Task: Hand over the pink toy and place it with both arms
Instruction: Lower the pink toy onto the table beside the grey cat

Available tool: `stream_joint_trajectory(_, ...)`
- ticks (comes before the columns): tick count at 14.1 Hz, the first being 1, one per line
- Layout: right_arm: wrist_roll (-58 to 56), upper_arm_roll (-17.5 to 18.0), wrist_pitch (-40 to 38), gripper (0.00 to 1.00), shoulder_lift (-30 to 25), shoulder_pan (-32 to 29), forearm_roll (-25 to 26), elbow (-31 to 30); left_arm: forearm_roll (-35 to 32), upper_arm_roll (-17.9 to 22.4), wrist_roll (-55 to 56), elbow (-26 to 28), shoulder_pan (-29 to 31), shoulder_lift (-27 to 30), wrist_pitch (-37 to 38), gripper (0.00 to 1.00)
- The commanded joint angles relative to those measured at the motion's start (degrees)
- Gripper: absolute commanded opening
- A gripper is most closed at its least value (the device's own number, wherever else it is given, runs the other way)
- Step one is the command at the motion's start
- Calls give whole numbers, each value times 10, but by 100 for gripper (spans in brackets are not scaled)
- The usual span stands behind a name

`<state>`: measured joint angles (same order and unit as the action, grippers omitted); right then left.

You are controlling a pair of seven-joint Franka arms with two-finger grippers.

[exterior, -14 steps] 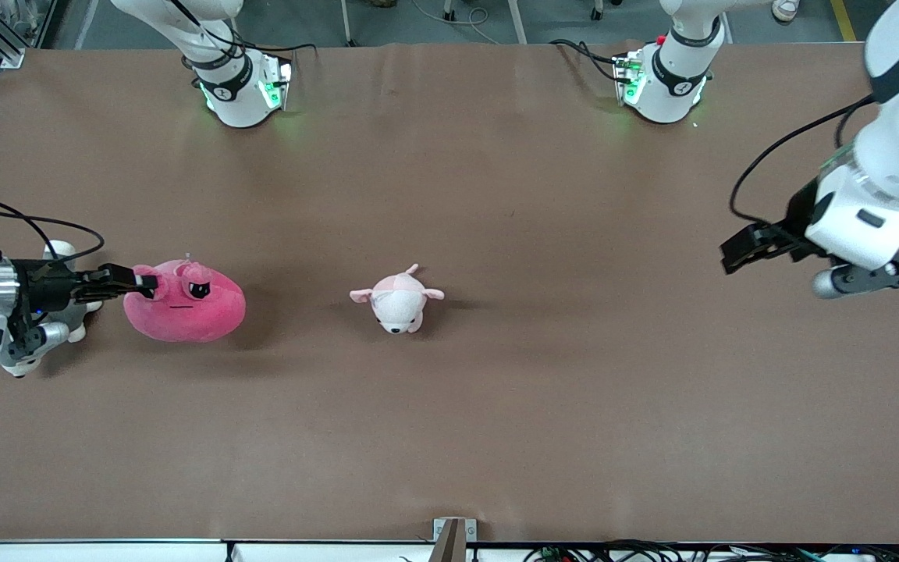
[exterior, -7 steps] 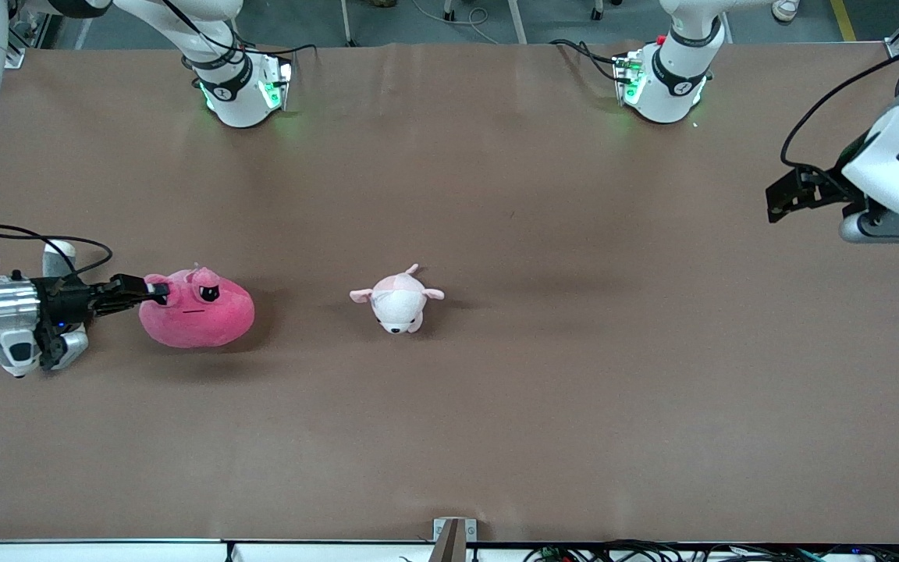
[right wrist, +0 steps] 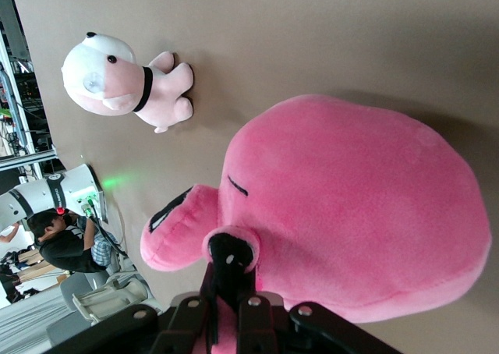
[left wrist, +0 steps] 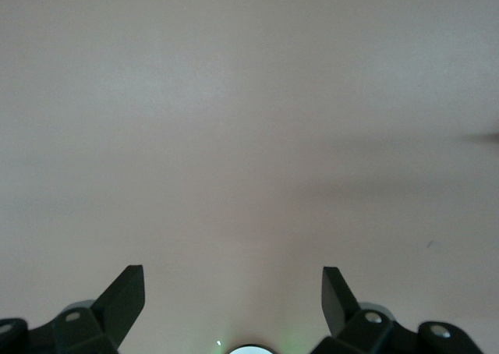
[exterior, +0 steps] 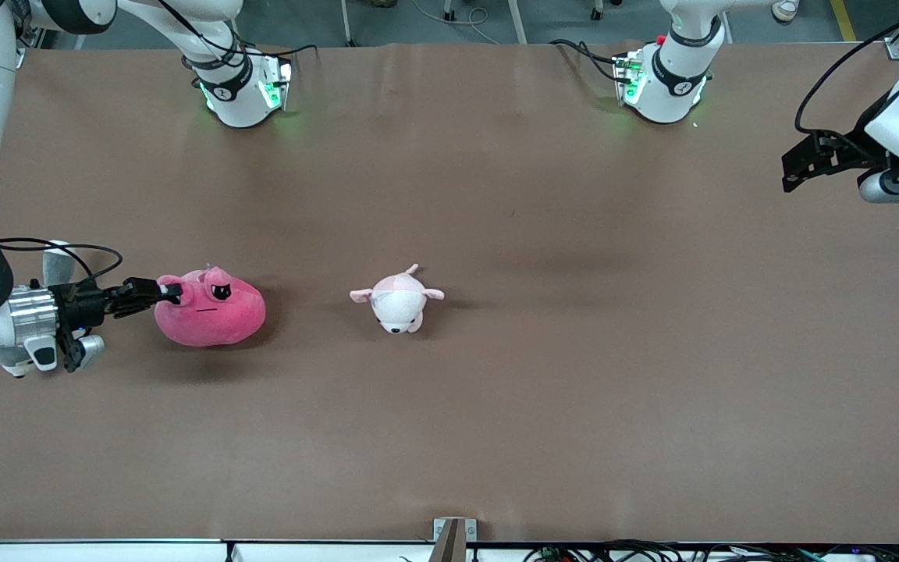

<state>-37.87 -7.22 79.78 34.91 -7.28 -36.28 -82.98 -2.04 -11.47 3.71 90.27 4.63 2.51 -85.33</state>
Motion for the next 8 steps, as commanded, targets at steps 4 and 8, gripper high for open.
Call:
stream_joint_trajectory(4, -11, 12, -13, 1, 14, -17, -11, 12, 13, 2, -9, 13, -3, 11, -9, 100)
stream_joint_trajectory(8, -26, 12, -13, 1, 20, -16, -11, 12, 13, 0, -9, 8, -2, 14, -7, 100)
